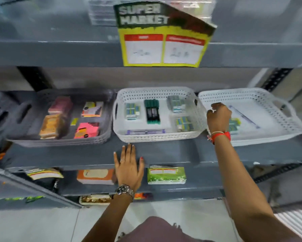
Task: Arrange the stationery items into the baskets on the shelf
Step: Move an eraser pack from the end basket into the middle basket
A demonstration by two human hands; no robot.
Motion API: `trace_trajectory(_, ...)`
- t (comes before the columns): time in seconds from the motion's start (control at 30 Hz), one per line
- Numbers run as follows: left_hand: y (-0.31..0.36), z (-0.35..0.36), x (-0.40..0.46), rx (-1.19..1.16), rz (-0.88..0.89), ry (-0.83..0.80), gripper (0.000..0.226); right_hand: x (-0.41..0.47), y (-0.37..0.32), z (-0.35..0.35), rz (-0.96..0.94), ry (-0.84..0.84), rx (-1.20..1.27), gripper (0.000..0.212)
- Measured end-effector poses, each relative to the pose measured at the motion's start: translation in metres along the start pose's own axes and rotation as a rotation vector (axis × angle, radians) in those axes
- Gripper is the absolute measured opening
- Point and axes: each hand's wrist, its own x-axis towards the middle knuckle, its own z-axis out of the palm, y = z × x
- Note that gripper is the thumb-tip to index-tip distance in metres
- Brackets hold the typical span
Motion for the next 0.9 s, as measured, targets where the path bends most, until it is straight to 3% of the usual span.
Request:
trace_trajectory(0.13,0.002,0.008,-0.001,0.006,-0.037,0.006,0.064,0.03,0.041,-0.012,0.156,-0.059,-0.195,0.033)
trace_trajectory(0.27,0.003,0.01,-0.002,-0.019,-0.051,0.023,0.062,0.041,0.063,-0.014,0.307,-0.247,-0.376,0.055)
trace_trajectory(0.37,0.004,0.01,-0.002,-0.034,-0.056,0.029,0.063,0.043,0.068,-0.013,0.343,-0.291,-0.386,0.064)
trace_trajectory(0.5,0.004,0.009,-0.002,-0.022,-0.052,0.017,0.063,0.044,0.065,-0.015,0.304,-0.194,-0.355,0.047)
trace_trajectory(0.8,-0.013,0.002,-0.004,-0.011,-0.035,-0.009,0.063,0.043,-0.005,-0.019,0.123,0.057,-0.282,0.047)
trace_trajectory(0.9,-0.03,-0.001,-0.003,-0.031,-0.091,0.017,0.064,0.037,-0.04,-0.014,0.07,0.066,-0.163,0.048)
